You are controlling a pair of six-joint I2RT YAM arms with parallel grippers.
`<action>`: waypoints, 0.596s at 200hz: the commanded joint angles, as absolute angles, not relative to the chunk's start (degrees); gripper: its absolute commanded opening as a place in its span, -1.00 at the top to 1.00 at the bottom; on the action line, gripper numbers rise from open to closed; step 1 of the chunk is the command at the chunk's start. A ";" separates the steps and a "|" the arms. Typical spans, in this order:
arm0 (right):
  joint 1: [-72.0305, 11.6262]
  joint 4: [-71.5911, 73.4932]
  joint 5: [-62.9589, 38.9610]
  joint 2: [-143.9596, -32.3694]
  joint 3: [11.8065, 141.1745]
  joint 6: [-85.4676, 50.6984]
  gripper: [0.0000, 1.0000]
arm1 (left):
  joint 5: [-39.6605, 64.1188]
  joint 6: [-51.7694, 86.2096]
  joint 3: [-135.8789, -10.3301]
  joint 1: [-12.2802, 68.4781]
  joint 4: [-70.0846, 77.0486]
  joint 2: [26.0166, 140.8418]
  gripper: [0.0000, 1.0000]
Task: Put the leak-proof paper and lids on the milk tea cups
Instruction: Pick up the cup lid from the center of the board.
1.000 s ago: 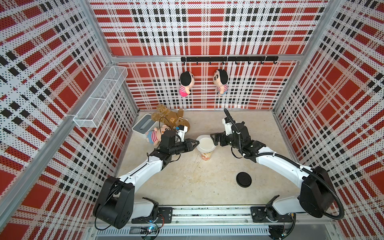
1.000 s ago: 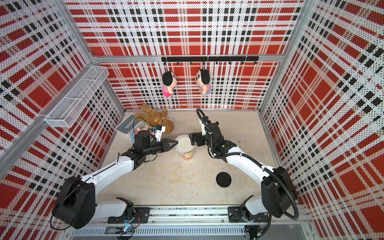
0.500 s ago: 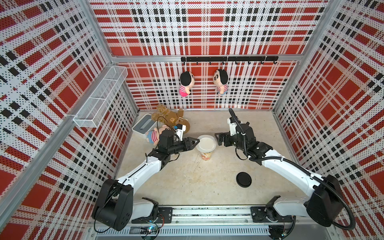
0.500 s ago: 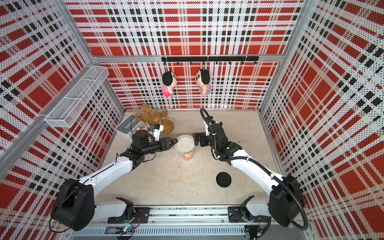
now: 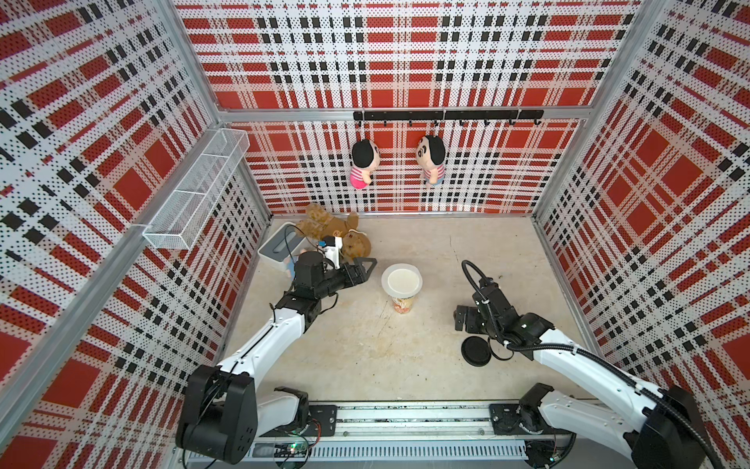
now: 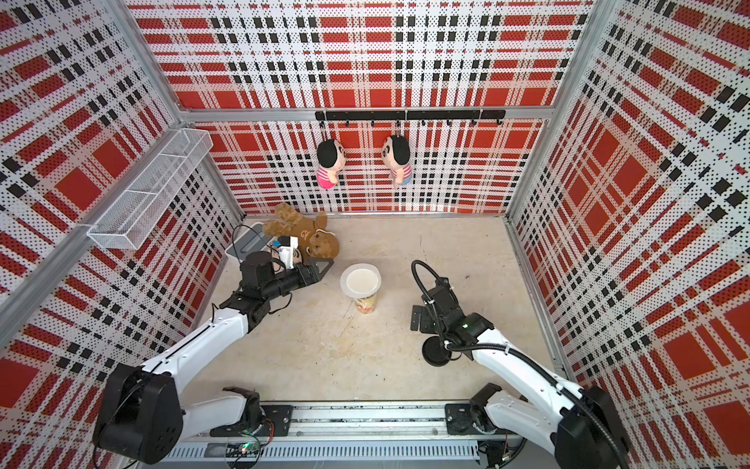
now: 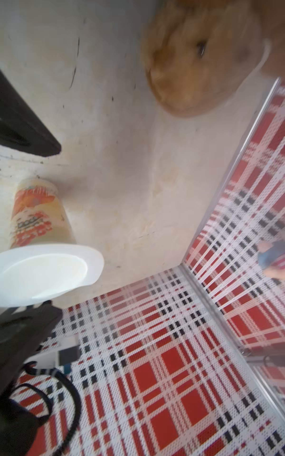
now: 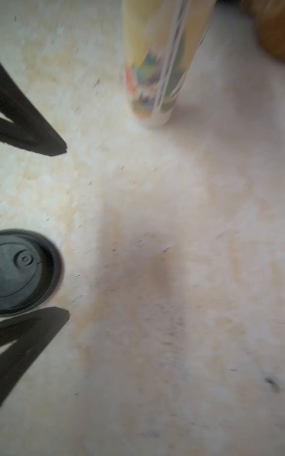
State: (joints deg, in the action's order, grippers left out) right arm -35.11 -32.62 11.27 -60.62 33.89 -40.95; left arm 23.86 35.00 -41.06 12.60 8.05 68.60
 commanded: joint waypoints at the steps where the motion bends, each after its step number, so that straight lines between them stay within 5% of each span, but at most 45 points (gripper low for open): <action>1: -35.76 -34.78 10.19 -62.44 32.94 -45.95 -1.00 | 9.74 31.60 -41.03 11.93 5.81 64.93 -0.96; 48: -35.86 -36.34 10.30 -63.55 32.28 -46.05 -0.95 | 15.31 35.00 -33.76 6.91 18.25 60.13 -0.96; 119: -36.80 -37.48 7.85 -61.16 29.63 -47.89 -0.59 | 19.92 35.20 -32.91 5.90 21.60 63.39 -0.97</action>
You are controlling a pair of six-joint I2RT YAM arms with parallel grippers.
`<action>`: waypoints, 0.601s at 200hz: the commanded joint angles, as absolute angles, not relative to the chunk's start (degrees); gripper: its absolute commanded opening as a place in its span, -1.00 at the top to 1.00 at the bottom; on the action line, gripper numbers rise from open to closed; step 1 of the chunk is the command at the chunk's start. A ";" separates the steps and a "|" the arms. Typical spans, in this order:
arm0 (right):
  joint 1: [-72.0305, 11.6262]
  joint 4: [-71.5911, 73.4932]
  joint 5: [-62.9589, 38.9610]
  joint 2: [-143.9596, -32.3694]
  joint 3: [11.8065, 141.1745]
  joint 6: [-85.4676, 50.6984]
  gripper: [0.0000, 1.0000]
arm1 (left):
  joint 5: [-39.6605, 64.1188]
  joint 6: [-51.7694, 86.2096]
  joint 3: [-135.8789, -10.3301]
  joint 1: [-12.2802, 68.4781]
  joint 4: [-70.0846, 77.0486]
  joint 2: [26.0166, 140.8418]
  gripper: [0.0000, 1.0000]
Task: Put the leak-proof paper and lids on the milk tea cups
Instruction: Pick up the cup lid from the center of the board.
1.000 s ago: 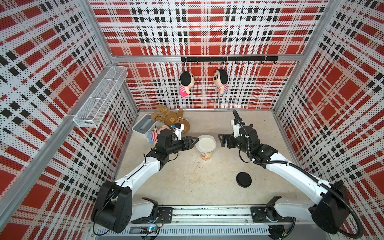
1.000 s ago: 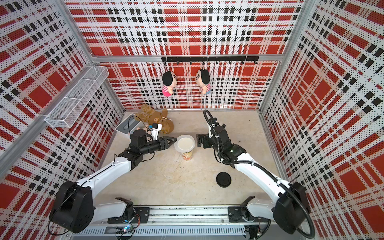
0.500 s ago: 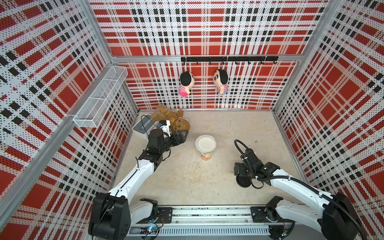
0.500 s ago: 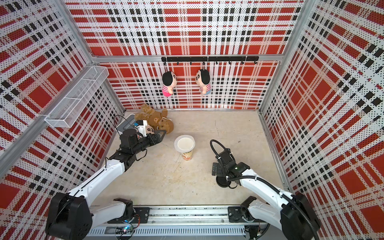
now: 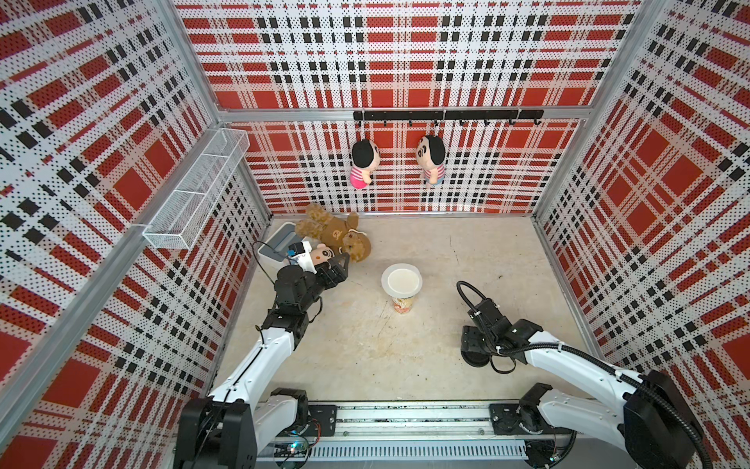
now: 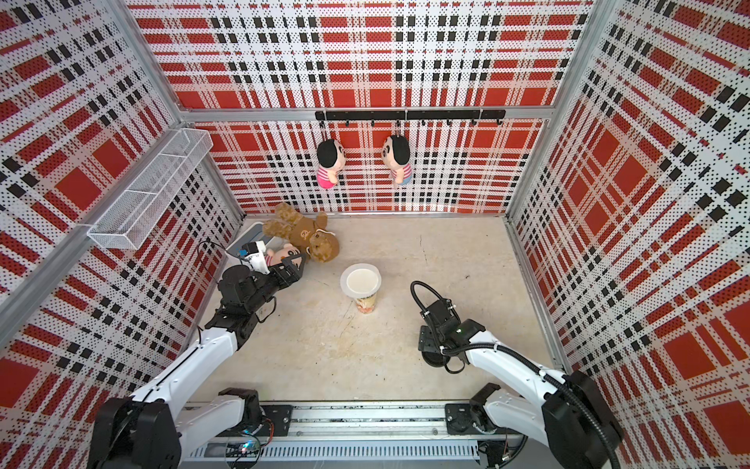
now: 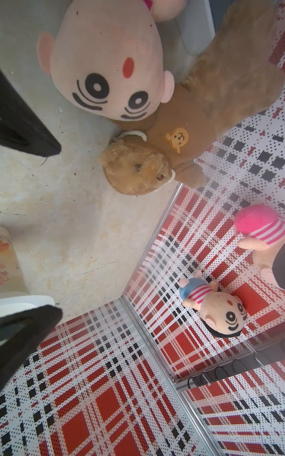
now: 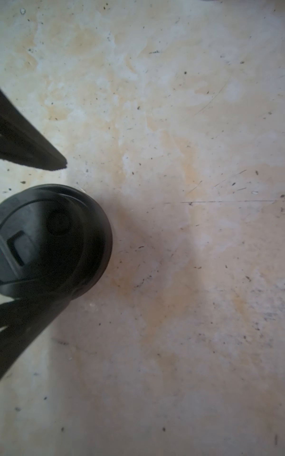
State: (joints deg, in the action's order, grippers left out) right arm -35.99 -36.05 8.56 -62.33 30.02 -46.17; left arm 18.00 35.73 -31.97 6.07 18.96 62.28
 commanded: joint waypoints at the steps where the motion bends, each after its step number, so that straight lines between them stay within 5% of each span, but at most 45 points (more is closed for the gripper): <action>1: -36.81 -37.55 7.84 -61.21 29.67 -47.90 -0.59 | 19.94 35.18 -32.94 5.90 21.61 63.42 -0.97; 120: -39.95 -40.81 8.05 -66.61 32.16 -46.67 -0.53 | 20.31 32.72 -35.13 6.60 19.02 65.77 -0.98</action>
